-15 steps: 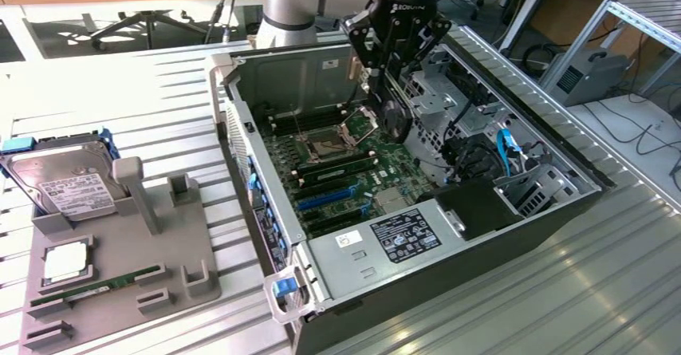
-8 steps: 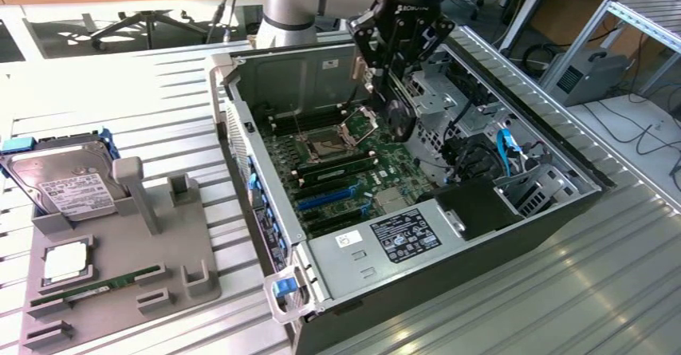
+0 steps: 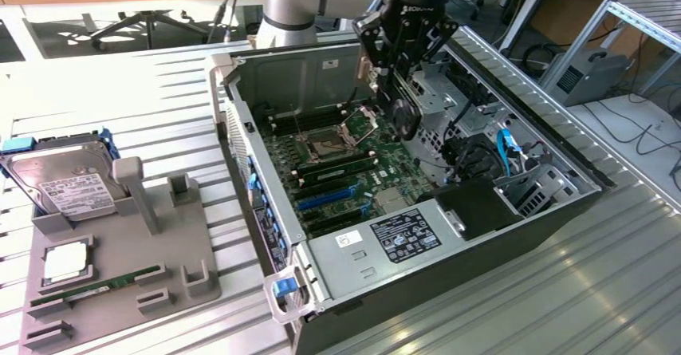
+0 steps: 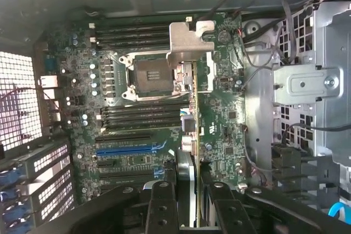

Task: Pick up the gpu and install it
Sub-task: 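Pick up the gpu and move the gpu toward the slot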

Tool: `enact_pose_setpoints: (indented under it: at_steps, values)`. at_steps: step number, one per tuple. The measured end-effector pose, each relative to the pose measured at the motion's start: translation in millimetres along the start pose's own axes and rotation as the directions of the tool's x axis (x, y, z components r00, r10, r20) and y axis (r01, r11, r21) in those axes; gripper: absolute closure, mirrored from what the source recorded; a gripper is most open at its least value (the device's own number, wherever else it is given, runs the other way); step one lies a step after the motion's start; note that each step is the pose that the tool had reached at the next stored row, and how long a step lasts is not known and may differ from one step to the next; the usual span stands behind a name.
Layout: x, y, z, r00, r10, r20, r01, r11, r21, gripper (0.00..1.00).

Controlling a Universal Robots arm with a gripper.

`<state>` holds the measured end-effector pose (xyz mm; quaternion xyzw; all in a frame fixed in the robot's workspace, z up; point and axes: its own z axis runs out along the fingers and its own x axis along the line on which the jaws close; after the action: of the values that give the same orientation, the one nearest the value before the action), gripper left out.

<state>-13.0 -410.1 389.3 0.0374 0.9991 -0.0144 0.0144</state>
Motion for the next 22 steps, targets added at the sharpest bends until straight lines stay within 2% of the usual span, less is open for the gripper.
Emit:
enact_pose_setpoints:
  at_steps: [14,22]
  values:
    - [-16.9,6.9,6.7,1.0000,0.000,0.0002,0.000,1.0000,0.0019,0.73]
    - [-17.0,7.4,11.9,1.0000,0.000,0.0001,0.000,1.0000,0.0020,0.73]
